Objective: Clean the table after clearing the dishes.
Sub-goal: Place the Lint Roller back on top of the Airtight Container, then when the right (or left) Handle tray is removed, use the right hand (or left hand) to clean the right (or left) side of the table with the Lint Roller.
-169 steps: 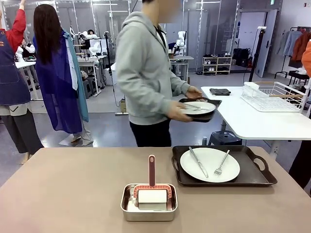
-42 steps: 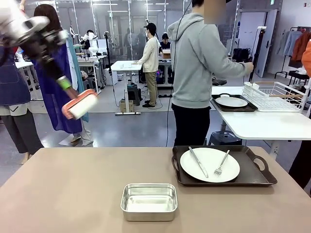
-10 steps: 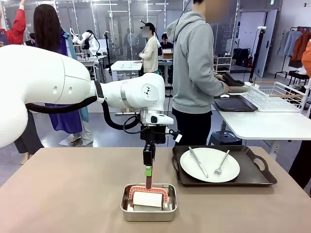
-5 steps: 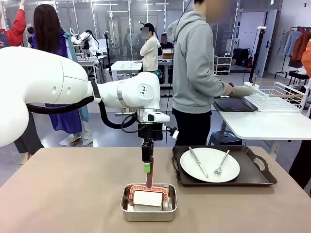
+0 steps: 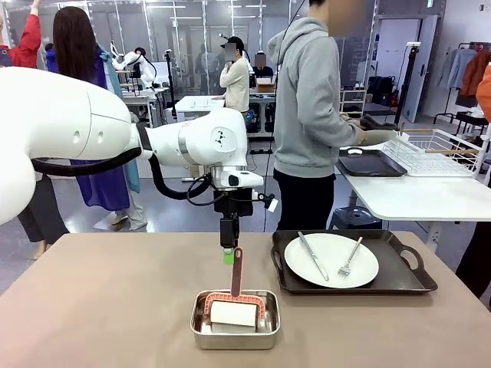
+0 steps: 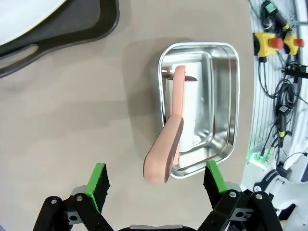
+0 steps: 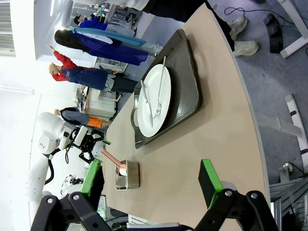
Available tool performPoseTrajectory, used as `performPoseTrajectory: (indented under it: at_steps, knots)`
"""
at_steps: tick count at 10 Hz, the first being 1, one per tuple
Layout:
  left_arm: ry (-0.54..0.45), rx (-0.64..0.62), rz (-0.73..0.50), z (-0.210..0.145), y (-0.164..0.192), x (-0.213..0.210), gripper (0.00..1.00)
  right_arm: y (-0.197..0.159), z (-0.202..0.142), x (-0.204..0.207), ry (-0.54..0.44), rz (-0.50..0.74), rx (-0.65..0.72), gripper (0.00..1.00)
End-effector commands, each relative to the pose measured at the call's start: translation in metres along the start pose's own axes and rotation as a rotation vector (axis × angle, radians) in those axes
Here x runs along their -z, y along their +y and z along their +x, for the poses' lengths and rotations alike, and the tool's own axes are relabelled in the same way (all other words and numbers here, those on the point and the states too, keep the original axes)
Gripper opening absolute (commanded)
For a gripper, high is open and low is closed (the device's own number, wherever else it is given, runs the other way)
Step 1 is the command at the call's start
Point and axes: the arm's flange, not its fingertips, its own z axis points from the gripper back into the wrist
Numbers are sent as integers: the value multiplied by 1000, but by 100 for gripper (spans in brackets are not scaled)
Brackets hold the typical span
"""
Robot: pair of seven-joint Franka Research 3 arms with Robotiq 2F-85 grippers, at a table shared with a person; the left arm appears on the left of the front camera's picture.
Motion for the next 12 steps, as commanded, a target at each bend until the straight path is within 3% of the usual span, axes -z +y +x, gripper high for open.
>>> performPoseTrajectory:
  at_steps: [1,9,11,12]
  knots:
    - [5,-1,-6,1,1,2,100,2,-1,-2,-5,11,-6,100]
    - [0,2,-5,2,3,3,100,2,-1,-2,-5,11,-6,100]
    - [-342,-37,-52,-85,5,-43,100,2,-1,-2,-5,11,-6,100]
    - [-461,-154,-60,-142,-2,-55,100,2,-1,-2,-5,11,-6,100]
